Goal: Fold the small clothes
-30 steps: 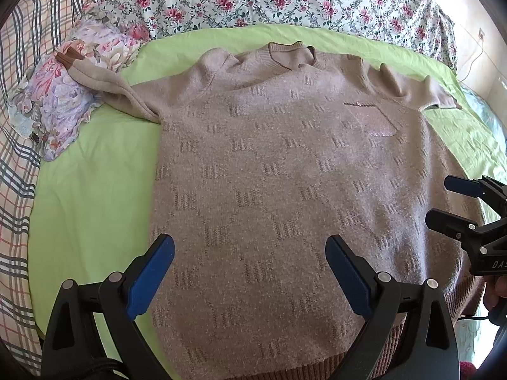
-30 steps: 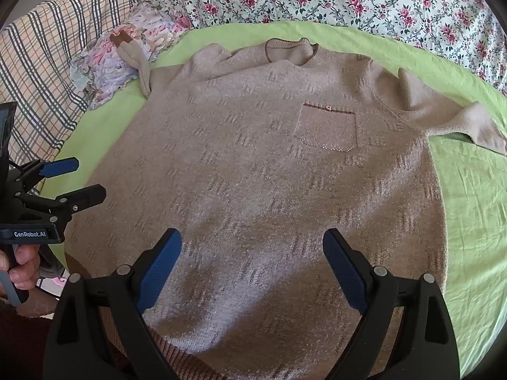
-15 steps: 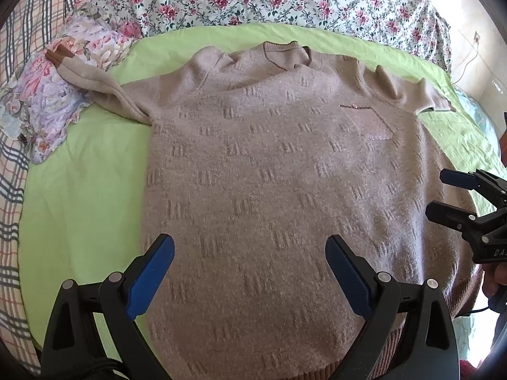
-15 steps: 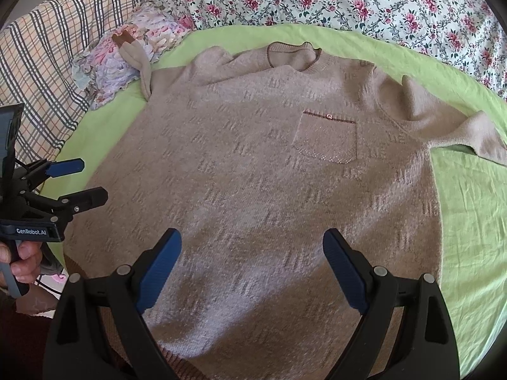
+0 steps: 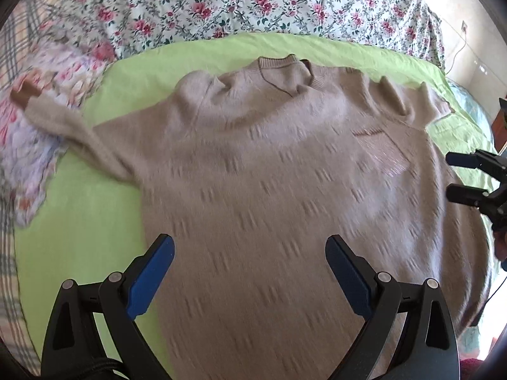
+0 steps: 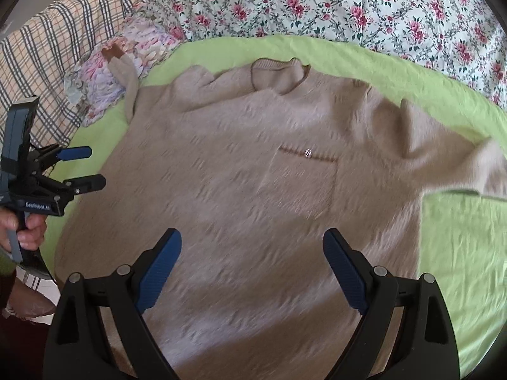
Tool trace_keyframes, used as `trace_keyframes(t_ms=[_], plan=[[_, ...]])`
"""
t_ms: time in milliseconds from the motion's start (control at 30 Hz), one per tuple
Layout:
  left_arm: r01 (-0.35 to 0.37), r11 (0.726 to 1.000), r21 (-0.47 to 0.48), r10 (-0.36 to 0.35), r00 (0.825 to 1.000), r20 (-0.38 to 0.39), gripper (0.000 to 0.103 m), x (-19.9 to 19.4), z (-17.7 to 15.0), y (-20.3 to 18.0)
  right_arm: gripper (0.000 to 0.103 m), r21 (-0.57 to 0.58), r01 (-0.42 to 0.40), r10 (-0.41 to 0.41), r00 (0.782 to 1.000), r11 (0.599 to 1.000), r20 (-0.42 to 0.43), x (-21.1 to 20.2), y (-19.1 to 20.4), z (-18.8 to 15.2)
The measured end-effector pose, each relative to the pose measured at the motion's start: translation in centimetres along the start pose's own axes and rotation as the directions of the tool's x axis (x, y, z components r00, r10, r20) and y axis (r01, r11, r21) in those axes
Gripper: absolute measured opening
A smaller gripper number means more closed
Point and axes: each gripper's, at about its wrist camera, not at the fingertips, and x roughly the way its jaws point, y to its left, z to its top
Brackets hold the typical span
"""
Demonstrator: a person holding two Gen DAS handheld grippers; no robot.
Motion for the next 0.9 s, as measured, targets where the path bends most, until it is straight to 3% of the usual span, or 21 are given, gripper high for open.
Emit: trace_keyframes(t_ms=[167,367,500,600,700,767,833,900], plan=[[-0.024,0.999,0.042,0.021,0.998,0.060,0.097,1.7,5.1,1.8,0.091,-0.047,0.036,-0.036,0.999,0.998,0.008,1.4,-2.9,3.8],[0.056,0.991,0.117,-0.069,0.991,0.110,0.098,5.1,13.1,4.7,0.091,-0.125,0.055,-0.050,0.998,0.991,0.042,3.2,-5.6,8.5],[0.095,0.980,0.174,-0.104,0.994,0.042,0.099,9.9,19.1,6.4,0.091,-0.115,0.032,-0.026,0.998,0.993,0.049,5.6,-9.0,12.2],[0.086,0.972,0.221,-0.077,0.996,-0.051,0.099,13.9,21.1,6.9,0.091,-0.088,0.016,-0.011,0.998,0.996,0.061,7.4,-11.5,15.0],[0.088,0.967,0.238,-0.068,0.994,-0.088,0.098,16.6,21.7,7.4,0.091,-0.103,0.046,-0.040,0.997,0.994,0.058,9.4,-13.1,17.0],[0.144,0.963,0.227,-0.124,0.987,-0.102,0.088,17.6,21.9,7.9,0.091,-0.107,0.052,-0.049,0.998,0.993,0.030,11.0,-14.1,17.7],[0.189,0.957,0.221,-0.166,0.979,-0.118,0.066,18.3,21.7,8.3,0.088,-0.102,0.045,-0.047,0.999,0.994,-0.018,12.8,-14.9,17.9],[0.223,0.950,0.217,-0.201,0.972,-0.120,0.052,18.5,21.3,8.6,0.072,-0.095,0.031,-0.038,0.996,0.995,-0.075,14.6,-15.5,17.2]])
